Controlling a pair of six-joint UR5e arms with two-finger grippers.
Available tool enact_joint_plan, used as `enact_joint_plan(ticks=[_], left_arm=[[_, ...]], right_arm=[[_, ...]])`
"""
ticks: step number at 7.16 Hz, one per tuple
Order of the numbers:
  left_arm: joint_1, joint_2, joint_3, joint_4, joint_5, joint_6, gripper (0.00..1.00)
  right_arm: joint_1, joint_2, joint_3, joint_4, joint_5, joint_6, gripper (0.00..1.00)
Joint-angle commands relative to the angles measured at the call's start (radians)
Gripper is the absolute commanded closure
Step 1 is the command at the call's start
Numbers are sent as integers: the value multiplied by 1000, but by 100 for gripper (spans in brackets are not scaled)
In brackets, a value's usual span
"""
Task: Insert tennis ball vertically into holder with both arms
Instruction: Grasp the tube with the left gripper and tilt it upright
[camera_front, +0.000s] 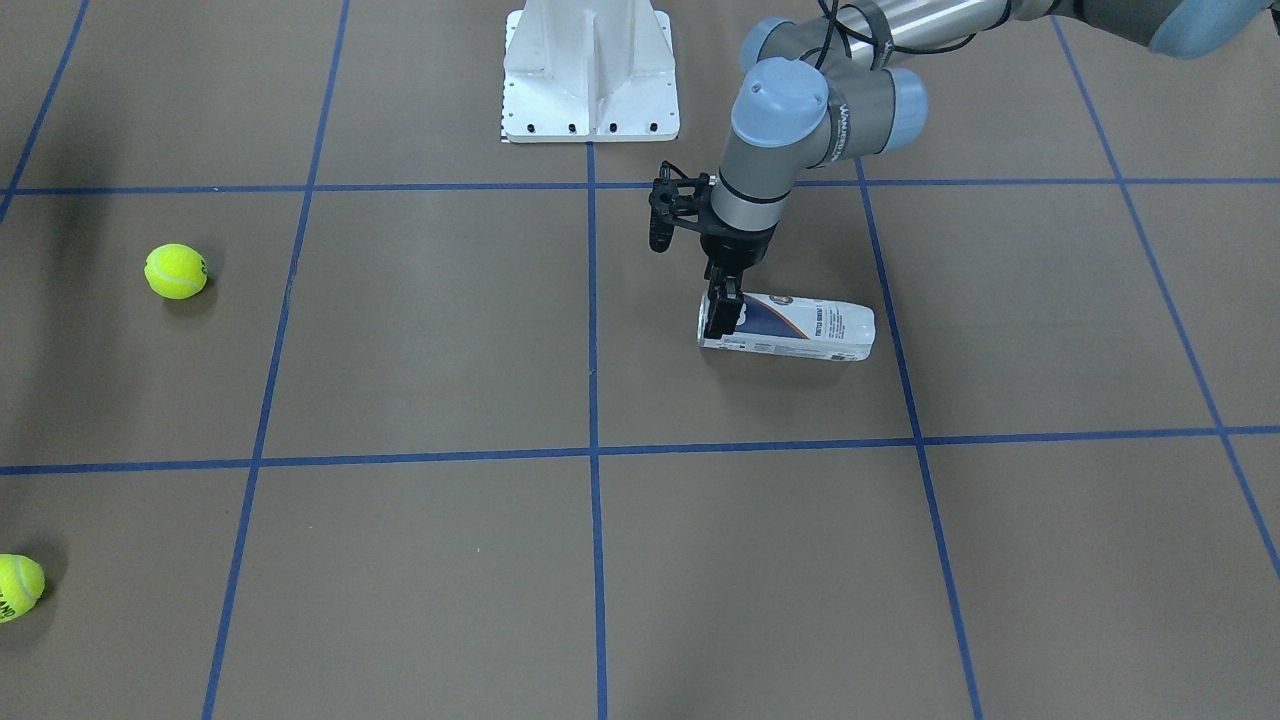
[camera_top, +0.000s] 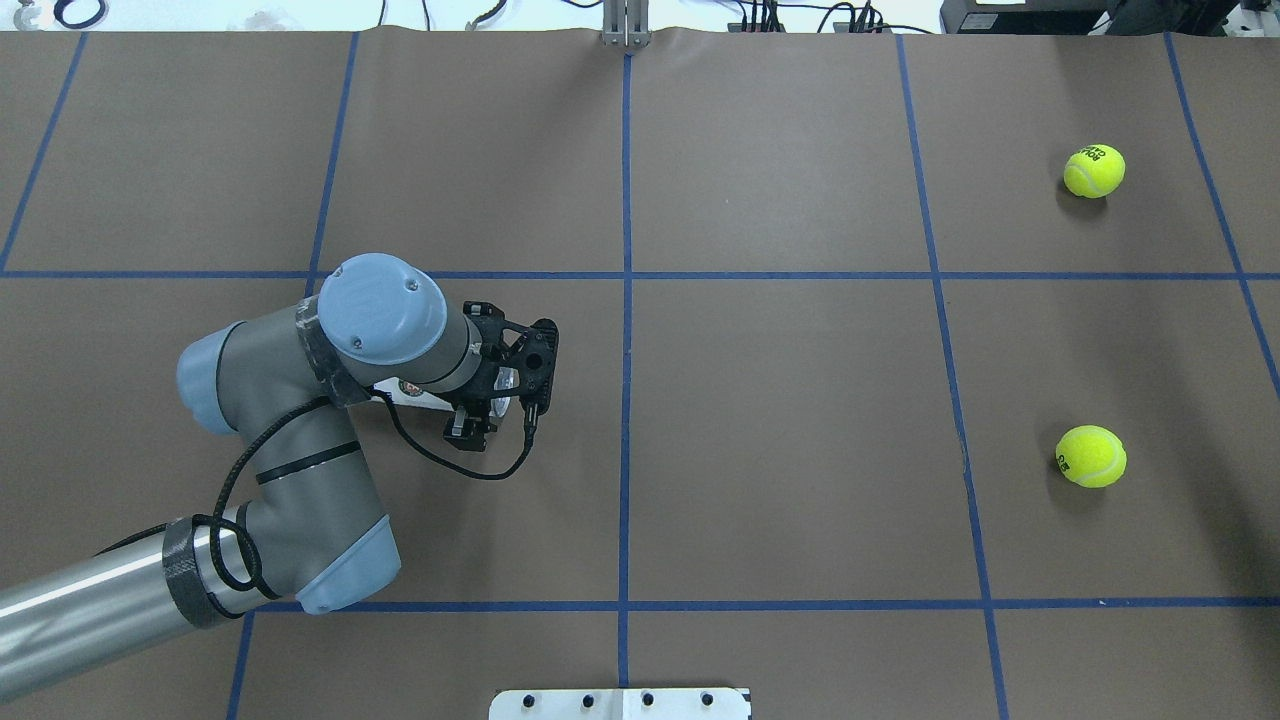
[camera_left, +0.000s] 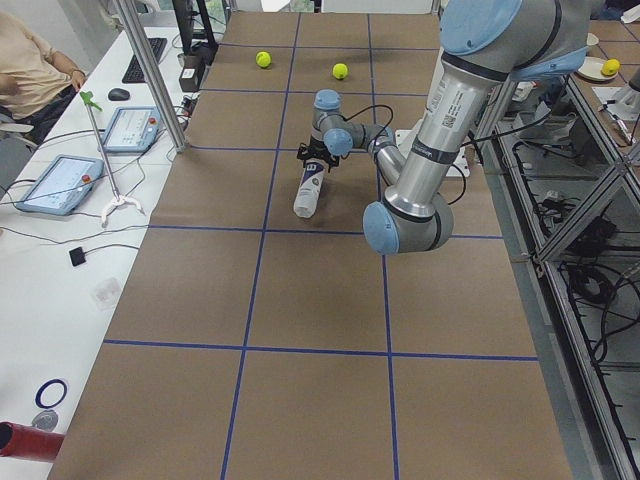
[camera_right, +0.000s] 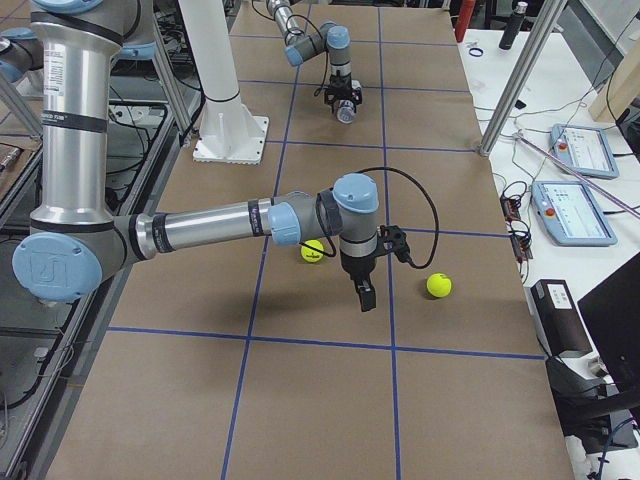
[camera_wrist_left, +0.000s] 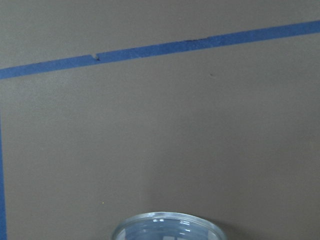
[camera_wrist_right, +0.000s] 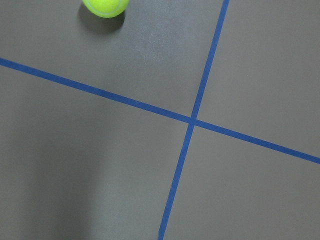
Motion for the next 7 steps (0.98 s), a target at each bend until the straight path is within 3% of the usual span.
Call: enact_joint_plan(ticks=[1, 3, 6, 7], left_arm=[[16, -1, 17, 2, 2, 0, 2], [22, -1, 22, 2, 33, -2, 7], [15, 1, 6, 3, 39, -2, 35], [10, -1, -12, 5, 37, 0, 36]], right_arm=[[0, -1, -1, 0, 0, 1, 0], [0, -1, 0, 0, 2, 1, 0], [0, -4, 2, 0, 55, 1, 0], [0, -1, 0, 2, 55, -1, 0]])
